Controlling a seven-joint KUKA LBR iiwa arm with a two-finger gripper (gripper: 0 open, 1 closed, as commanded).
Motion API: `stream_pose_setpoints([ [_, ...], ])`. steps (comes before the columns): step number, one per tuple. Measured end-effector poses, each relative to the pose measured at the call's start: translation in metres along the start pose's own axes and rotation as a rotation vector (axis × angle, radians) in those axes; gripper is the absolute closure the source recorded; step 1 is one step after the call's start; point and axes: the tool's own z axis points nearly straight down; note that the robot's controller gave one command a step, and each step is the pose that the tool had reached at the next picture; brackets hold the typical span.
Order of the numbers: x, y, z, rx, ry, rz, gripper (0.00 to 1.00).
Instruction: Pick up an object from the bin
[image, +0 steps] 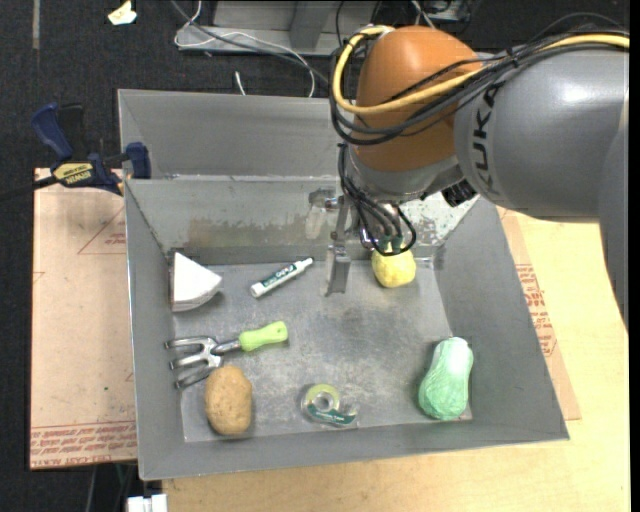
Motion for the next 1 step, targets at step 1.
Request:
stream_pose_setpoints([
  [1, -0.0012, -0.0006, -0.0054, -0.001, -0.008, 0.002, 0.0],
])
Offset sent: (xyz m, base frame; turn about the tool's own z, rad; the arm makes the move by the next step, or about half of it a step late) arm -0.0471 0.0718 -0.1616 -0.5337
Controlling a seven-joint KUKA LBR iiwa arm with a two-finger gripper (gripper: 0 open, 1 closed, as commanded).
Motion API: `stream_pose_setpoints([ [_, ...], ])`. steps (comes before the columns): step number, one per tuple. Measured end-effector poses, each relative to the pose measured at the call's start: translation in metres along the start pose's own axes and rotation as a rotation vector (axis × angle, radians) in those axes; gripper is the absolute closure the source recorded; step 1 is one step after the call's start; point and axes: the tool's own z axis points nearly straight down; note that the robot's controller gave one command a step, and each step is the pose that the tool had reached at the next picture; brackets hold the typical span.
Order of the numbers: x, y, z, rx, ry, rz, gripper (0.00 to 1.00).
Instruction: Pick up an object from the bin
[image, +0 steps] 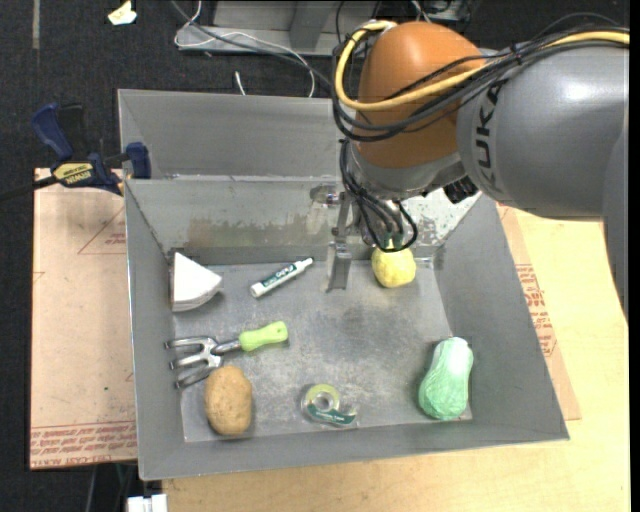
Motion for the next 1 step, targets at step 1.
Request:
stream_pose_setpoints([
  [1, 0.0149, 0.0229, 0.0521, 0.0, -0.001, -0.168, 0.0],
])
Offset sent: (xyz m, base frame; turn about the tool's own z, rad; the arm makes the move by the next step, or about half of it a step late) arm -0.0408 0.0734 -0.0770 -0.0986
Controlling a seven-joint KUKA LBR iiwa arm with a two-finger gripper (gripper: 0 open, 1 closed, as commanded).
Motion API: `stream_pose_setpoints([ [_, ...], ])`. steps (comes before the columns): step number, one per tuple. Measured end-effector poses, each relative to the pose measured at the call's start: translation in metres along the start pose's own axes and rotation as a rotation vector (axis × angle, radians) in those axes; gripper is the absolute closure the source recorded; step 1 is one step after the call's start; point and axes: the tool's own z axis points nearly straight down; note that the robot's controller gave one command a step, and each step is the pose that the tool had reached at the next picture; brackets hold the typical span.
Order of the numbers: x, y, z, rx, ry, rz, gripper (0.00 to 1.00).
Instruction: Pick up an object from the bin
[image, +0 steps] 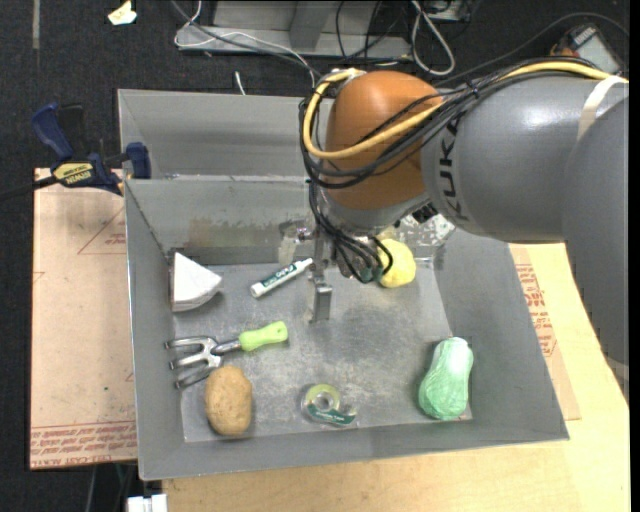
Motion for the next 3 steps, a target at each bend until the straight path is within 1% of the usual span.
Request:
stream_pose_setpoints([
  [1, 0.016, 0.054, 0.024, 0.0, -0.006, 0.069, 0.0],
  [2, 0.016, 0.056, 0.07, 0.0, 0.001, -0.117, 0.0],
  [3, 0.023, 0.06, 0.112, -0.004, -0.009, 0.041, 0.0],
])
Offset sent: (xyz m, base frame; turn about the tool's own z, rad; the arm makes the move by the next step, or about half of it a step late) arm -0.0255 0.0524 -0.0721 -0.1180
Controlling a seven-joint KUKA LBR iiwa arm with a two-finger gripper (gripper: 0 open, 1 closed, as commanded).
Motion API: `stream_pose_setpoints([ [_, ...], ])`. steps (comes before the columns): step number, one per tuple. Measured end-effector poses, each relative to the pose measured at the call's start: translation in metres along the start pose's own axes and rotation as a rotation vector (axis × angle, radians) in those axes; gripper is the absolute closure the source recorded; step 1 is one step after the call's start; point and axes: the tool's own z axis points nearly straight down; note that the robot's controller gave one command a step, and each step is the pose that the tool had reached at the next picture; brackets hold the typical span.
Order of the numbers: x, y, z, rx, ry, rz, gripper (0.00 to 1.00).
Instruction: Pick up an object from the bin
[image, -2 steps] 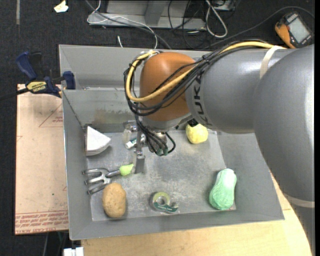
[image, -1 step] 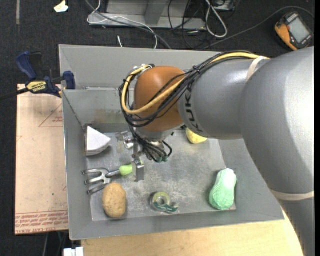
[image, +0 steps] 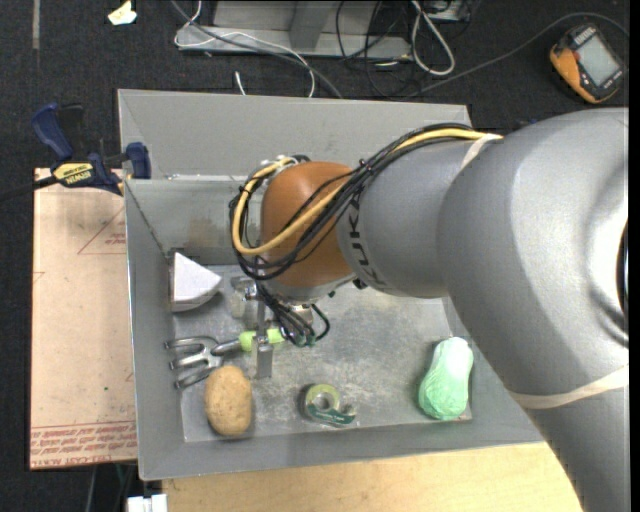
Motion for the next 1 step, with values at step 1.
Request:
stream_pose_setpoints([
  [1, -0.0043, -0.0004, 0.0105, -0.003, -0.01, -0.015, 1.0],
])
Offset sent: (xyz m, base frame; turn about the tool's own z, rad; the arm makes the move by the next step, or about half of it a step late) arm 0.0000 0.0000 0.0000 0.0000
